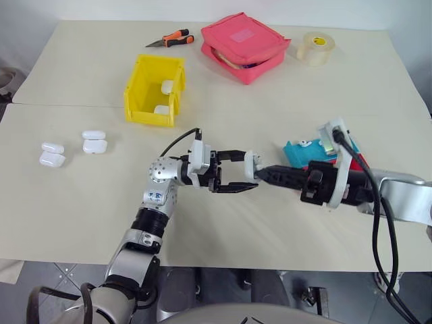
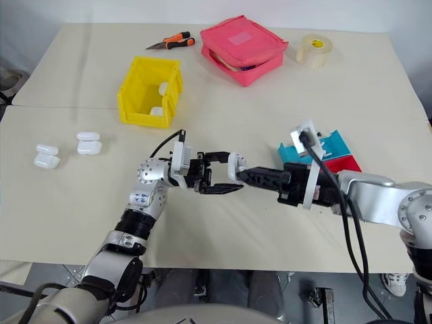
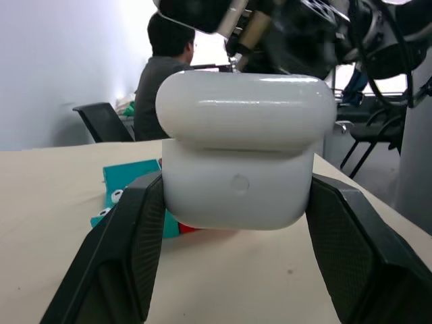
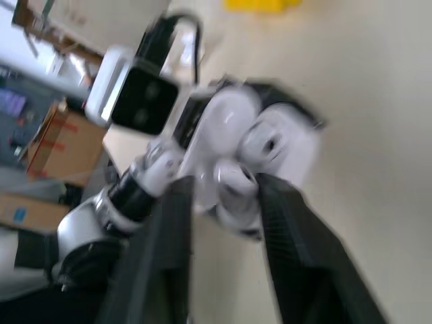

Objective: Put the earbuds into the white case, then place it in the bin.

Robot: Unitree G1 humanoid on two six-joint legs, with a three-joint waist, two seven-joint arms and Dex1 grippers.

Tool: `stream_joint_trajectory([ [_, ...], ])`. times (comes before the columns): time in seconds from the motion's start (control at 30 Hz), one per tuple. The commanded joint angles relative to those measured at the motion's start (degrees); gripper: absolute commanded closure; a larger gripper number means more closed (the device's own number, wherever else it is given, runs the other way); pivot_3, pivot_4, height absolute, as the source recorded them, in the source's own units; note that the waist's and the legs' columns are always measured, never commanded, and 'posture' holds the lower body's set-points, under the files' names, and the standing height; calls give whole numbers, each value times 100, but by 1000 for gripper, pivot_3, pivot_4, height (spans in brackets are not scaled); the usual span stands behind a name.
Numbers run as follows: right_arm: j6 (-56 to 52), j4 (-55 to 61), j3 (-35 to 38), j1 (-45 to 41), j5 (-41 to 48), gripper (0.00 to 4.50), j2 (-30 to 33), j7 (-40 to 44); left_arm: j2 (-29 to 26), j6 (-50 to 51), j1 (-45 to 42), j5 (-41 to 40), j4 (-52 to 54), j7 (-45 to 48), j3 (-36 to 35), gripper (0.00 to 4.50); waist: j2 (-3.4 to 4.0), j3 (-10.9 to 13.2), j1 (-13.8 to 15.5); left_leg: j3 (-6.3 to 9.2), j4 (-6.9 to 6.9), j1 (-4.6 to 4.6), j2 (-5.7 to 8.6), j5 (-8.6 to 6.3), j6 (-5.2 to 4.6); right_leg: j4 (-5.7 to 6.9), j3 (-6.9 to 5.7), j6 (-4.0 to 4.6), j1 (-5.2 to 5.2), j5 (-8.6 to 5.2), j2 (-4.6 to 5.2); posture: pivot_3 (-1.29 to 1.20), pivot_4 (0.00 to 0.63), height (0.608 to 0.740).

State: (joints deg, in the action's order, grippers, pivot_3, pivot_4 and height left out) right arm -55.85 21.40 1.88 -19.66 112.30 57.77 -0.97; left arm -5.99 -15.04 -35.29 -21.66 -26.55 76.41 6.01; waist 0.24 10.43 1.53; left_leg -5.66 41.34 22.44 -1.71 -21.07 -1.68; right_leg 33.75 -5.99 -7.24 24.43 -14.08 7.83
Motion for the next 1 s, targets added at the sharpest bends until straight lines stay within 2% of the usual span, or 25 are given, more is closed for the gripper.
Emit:
stream_joint_trajectory([
  [0.03,-157,-179,-55,-47,-213,1808,19,11,83,-66,-114,-185,383,41,-3,1742,1,-1,2,1,1,2,0,0,0,0,-1,0,0,0,0,0,150,740],
  [0.07,-181,-213,-63,-70,-260,1476,-1,28,85,-59,-104,-185,407,36,4,1742,2,-2,-2,-2,-1,1,2,0,0,0,2,0,1,0,3,0,150,740],
  [0.43,-294,42,98,-16,-126,1476,119,130,50,-56,-113,-145,251,-96,-80,1742,-1,0,-2,-1,0,1,1,0,0,-1,1,0,2,0,1,0,150,740],
  [0.73,-475,150,537,136,-553,1476,561,525,24,-174,-327,-78,-370,-250,-300,1742,-1,0,3,-1,1,2,1,0,-1,0,1,-1,2,0,1,0,150,740],
  [0.87,-449,300,876,235,-1430,1476,756,973,-24,-329,-441,-25,-685,-255,-391,1742,-2,0,-1,-1,0,2,1,0,-1,-2,1,-1,2,0,0,0,150,740],
  [1.0,117,644,1171,422,-3128,1476,814,1941,-82,-439,-525,-43,-837,-289,-474,1742,-2,0,-1,-3,-3,3,2,0,-1,-6,0,-1,3,0,-1,0,150,740],
])
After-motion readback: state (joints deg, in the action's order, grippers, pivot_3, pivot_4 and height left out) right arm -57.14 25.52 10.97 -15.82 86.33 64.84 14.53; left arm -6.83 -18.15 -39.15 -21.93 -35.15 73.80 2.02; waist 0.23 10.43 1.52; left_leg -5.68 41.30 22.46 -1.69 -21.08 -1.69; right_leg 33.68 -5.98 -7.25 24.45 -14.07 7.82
